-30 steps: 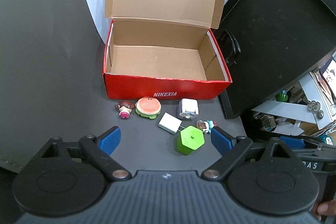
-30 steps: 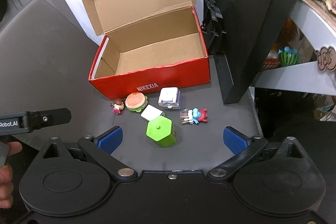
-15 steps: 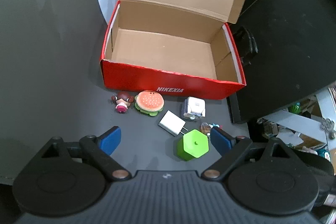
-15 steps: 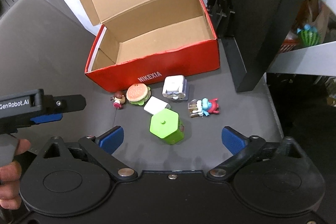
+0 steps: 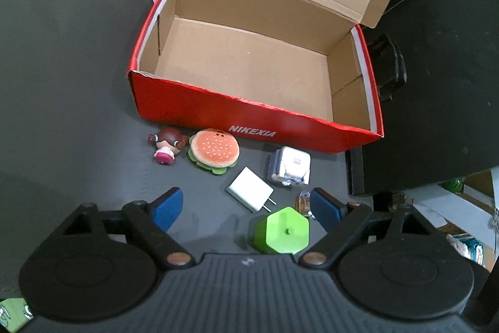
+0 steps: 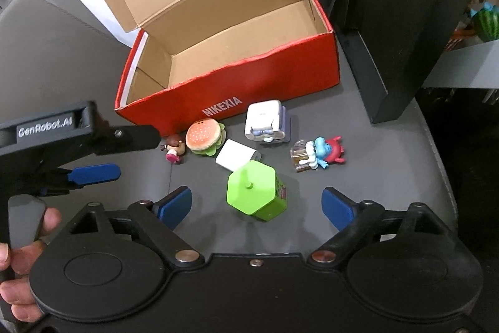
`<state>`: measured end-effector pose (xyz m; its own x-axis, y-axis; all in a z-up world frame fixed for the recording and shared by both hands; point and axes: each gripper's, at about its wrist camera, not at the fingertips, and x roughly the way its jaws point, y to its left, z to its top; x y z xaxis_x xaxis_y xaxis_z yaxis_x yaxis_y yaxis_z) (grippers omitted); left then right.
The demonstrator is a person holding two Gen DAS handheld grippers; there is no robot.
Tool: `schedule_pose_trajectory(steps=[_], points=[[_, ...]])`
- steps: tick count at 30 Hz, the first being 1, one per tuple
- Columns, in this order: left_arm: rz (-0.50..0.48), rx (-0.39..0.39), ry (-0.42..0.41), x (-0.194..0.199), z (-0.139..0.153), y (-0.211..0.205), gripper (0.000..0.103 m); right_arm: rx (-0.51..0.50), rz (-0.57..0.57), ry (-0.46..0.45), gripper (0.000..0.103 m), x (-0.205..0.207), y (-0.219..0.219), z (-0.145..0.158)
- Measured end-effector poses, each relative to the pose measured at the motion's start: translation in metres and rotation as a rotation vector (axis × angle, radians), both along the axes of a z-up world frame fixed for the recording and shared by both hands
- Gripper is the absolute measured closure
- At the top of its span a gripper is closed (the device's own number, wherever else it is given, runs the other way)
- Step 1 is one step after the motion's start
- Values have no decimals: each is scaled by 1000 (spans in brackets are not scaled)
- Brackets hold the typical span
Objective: Organize objects
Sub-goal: 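Move the left tool toward the white charger while the right tool approaches the green hexagonal container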
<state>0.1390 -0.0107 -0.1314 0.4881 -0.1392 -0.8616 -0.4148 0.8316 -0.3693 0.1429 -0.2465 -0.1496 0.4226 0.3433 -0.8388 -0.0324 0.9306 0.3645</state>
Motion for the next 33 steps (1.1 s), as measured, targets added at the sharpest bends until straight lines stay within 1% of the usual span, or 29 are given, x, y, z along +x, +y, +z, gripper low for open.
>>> schedule_pose_trajectory(steps=[2, 11, 13, 15, 18, 21, 24, 29, 30, 33], points=[[5, -7, 5, 6, -4, 1, 17, 3, -2, 7, 15, 2, 1, -5], [72, -71, 64, 28, -39, 4, 33, 15, -15, 29, 22, 15, 7, -23], [85, -74, 69, 31, -45, 4, 36, 16, -12, 34, 25, 17, 9, -27], [96, -83, 78, 36, -51, 5, 39, 28, -11, 41, 33, 19, 10, -32], [120, -101, 101, 42, -63, 7, 44, 42, -16, 62, 38, 21, 9, -39], [152, -120, 110, 48, -73, 7, 45, 49, -21, 74, 39, 23, 8, -45], [183, -122, 128, 53, -82, 6, 46, 43, -17, 81, 39, 24, 10, -49], [187, -113, 148, 61, -92, 2, 47, 43, -5, 98, 39, 24, 14, -56], [207, -115, 148, 63, -93, 2, 47, 40, -6, 100, 39, 24, 15, -57], [225, -101, 159, 69, -97, 0, 47, 40, -3, 109, 39, 25, 15, -59]])
